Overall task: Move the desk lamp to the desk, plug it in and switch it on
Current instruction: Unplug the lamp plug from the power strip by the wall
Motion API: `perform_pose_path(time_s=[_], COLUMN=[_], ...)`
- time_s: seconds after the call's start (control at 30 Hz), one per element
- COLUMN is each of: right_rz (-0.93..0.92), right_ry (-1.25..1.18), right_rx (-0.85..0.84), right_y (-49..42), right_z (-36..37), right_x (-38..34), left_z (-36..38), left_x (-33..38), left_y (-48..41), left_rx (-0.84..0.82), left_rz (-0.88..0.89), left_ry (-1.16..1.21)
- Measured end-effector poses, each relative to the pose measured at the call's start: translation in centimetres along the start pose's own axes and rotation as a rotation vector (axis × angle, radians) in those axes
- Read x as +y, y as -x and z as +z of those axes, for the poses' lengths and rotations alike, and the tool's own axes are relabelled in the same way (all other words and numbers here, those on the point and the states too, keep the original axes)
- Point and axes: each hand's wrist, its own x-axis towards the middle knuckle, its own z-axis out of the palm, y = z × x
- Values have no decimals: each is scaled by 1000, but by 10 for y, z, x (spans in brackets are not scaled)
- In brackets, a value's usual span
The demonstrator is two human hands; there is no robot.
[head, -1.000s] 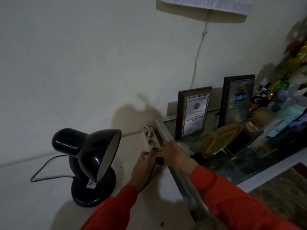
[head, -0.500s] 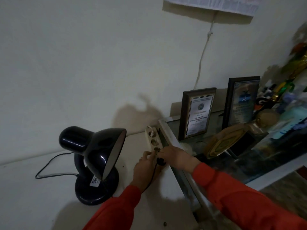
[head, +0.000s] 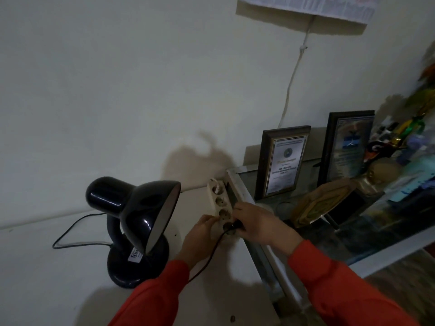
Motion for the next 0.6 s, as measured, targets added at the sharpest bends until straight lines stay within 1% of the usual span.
perform_pose_path(time_s=[0.1,0.2,0.27,0.33,0.4,0.43,0.5,0.53,0.6], right_rz=[67,126,180,234,302,327,363,380,424], right_ry=[-143,-275,-300,-253,-230,-262,-394,-516,-869], right_rx=[57,99,139,210,292,341,422,445,485], right_y=[15,21,22,24,26,26,27,27,24], right_z=[5,12,20,29,35,38,41,42,39], right_x=[-4,-13,-20,-27,-34,-36,-41,-43,-47], left_z=[-22,-43,-53,-61,-70,-75,-86,-91,-102], left_x=[-1,-6,-12,-18,-29,-35,-46,-51,-58], left_y=[19,56,84,108,127,133,142,145,146], left_rx=[-13,11,62,112,203,265,380,429,535], left_rz=[16,16,-17,-73,-136,-171,-220,-224,-224], left_ry=[124,244,318,382,459,513,589,596,609])
